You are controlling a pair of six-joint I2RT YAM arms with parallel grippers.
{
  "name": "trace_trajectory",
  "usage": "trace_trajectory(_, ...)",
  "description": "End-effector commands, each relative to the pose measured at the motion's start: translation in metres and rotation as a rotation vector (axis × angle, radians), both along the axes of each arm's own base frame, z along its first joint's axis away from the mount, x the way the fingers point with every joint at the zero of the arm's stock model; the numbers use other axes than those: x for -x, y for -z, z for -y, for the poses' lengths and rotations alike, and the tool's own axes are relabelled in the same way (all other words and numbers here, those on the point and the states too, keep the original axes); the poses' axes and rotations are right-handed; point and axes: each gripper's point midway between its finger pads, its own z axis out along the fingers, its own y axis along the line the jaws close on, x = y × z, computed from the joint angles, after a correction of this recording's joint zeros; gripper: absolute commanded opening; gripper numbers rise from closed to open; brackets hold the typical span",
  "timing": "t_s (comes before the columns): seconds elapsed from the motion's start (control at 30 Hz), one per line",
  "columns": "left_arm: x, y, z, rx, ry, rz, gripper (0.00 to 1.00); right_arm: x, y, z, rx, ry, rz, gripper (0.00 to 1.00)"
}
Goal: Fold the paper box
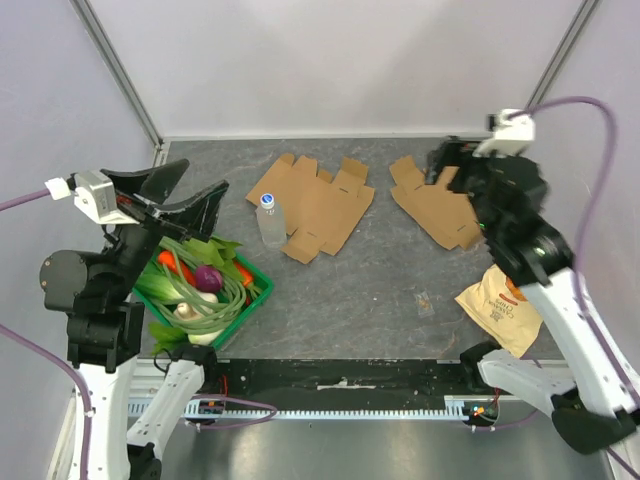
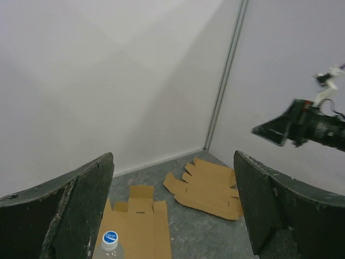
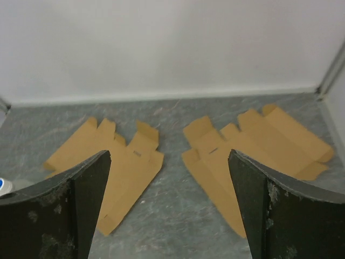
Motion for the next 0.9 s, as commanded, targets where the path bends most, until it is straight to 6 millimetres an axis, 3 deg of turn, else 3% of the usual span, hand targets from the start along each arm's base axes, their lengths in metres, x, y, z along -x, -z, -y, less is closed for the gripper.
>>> trace_trajectory(0.0,-0.01,0.015,0.016,0.024,0.102,-0.055,0.98,-0.065,0.083,-0.077,-0.095,-0.186,-0.202,0.98)
trace_trajectory(0.1,-0.021,0.028,0.024,0.013,0.149,-0.117,0.98,-0.092,0.128,-0.128,-0.162,-0.343,-0.308,0.98)
trace_trajectory(0.13,-0.023,0.032,0.027,0.008,0.164,-0.137,0.98,-0.095,0.134,-0.14,-0.21,-0.39,-0.327,0.98)
trace_trajectory(0.2,-0.026,0.04,0.032,-0.008,0.199,-0.173,0.98,-0.106,0.165,-0.15,-0.278,-0.452,-0.376,0.98)
trace_trajectory(0.23,-0.026,0.044,0.035,-0.012,0.214,-0.187,0.98,-0.115,0.177,-0.137,-0.318,-0.447,-0.404,0.98)
trace_trajectory(0.3,-0.027,0.052,0.039,-0.017,0.242,-0.213,0.98,-0.111,0.217,-0.143,-0.366,-0.538,-0.529,0.98)
trace_trajectory(0.43,-0.032,0.065,0.045,-0.021,0.279,-0.244,0.98,-0.112,0.274,-0.12,-0.383,-0.556,-0.637,0.93)
trace_trajectory(0.5,-0.032,0.07,0.05,-0.02,0.313,-0.251,0.98,-0.113,0.3,-0.123,-0.4,-0.578,-0.686,0.91)
trace_trajectory(0.6,-0.032,0.076,0.064,0.011,0.41,-0.287,0.96,-0.118,0.32,-0.134,-0.48,-0.608,-0.706,0.88)
trace_trajectory(0.67,-0.033,0.082,0.072,0.018,0.461,-0.309,0.95,-0.133,0.335,-0.126,-0.459,-0.558,-0.653,0.88)
trace_trajectory(0.7,-0.033,0.084,0.075,0.024,0.477,-0.321,0.93,-0.145,0.333,-0.123,-0.418,-0.55,-0.617,0.87)
trace_trajectory(0.73,-0.032,0.087,0.08,0.023,0.495,-0.332,0.93,-0.15,0.346,-0.121,-0.385,-0.536,-0.631,0.87)
trace_trajectory(0.8,-0.03,0.09,0.087,0.019,0.52,-0.344,0.9,-0.172,0.344,-0.116,-0.374,-0.534,-0.594,0.85)
trace_trajectory(0.83,-0.025,0.09,0.094,0.013,0.552,-0.347,0.89,-0.177,0.362,-0.115,-0.381,-0.527,-0.625,0.83)
trace_trajectory(0.87,-0.024,0.093,0.097,0.011,0.565,-0.357,0.89,-0.182,0.364,-0.114,-0.384,-0.527,-0.621,0.81)
